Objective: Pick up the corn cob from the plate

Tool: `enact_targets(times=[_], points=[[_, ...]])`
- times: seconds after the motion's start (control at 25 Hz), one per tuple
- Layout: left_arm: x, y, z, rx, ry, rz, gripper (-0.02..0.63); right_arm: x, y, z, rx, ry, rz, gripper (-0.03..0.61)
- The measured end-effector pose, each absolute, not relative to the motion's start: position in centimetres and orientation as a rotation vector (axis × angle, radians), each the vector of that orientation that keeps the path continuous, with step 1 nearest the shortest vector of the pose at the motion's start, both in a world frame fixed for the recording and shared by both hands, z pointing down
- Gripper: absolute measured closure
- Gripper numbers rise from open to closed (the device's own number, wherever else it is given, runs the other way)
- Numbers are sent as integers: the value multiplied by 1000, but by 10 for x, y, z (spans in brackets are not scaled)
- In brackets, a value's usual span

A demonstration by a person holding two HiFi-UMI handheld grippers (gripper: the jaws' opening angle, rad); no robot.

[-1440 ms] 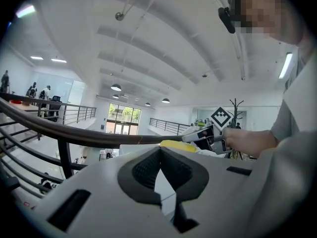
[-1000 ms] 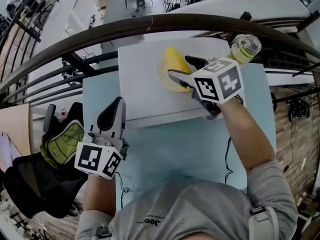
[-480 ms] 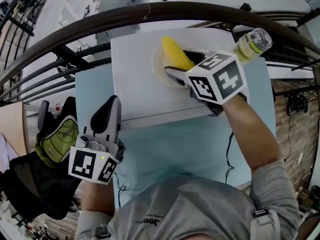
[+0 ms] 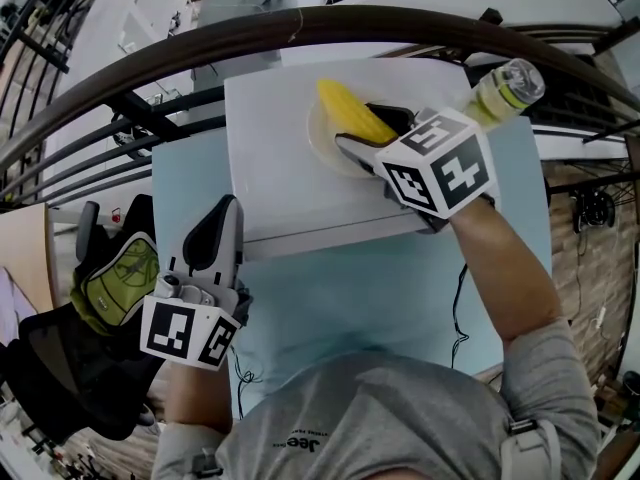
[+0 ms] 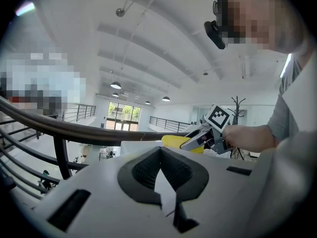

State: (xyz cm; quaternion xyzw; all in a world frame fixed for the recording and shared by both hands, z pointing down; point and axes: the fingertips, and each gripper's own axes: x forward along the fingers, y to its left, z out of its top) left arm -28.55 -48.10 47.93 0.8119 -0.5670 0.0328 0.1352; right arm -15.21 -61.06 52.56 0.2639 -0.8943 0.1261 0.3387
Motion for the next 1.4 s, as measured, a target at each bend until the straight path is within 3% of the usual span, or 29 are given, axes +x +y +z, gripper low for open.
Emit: enact_targets(times=[0.64,1.4], points=[[-291,-471,452,2370,-1679,70,606,-152,-603,493,704,-2430,309,324],[-300,-400,354,2474,-1718,-26,606,-152,-535,356,795,-2590,123,325]])
